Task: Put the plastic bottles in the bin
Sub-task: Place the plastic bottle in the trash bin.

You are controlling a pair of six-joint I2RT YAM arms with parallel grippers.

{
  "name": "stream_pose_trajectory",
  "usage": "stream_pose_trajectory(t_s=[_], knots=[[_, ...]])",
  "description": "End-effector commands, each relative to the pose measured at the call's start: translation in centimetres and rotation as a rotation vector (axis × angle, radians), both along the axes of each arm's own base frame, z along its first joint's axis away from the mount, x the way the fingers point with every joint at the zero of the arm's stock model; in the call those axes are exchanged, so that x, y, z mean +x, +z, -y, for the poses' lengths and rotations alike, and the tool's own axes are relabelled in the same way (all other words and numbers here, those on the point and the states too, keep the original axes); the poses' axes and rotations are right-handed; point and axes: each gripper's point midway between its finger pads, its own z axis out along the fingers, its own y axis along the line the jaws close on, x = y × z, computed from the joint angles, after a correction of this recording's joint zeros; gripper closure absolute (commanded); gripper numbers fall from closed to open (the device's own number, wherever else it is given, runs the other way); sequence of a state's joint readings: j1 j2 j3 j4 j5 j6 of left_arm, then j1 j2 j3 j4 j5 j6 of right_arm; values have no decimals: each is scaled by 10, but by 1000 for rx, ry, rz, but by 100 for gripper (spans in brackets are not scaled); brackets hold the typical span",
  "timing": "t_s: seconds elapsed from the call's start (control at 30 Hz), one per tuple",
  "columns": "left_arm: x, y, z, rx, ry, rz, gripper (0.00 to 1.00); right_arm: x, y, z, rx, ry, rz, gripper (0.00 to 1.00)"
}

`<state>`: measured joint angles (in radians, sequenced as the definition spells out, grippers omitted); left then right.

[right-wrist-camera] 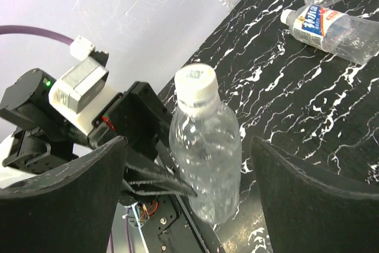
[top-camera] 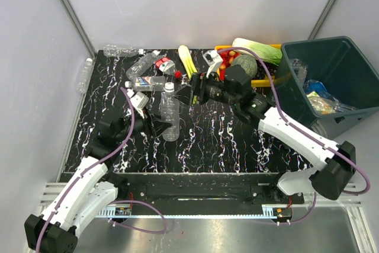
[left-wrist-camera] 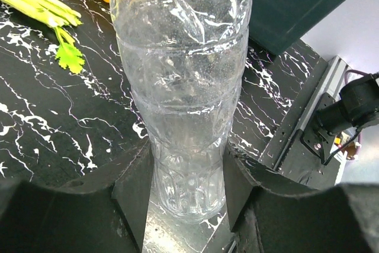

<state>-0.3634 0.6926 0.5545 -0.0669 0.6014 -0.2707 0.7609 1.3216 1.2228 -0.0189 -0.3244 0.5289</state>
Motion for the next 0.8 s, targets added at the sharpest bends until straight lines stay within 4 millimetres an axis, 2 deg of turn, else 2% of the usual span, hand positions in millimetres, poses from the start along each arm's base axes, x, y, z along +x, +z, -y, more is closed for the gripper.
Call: stream_pose_trajectory(t_s=[0.0,0.17,0.2,0.33,0.43,0.6,0.77], knots=[[-9,27,6,-37,-53,77,88,12,36,-23,64,-34,92,11],[-12,28,8,-45,-68,76,88,12,24,-45,15,9,77,11],[-12,28,8,-45,-66,79,88,10,12,-47,-19,15,54,11],[-12,28,7,-41,-58,93,88,6,-8,-51,-73,15,35,4],[-11,28,7,-39,-58,88,88,2,-24,-51,-119,8,14,2],[-10,28,7,-37,-55,89,88,0,-32,-48,-138,-1,9,7],[-10,26,5,-28,-48,92,85,-8,-37,-55,-141,63,-7,14]])
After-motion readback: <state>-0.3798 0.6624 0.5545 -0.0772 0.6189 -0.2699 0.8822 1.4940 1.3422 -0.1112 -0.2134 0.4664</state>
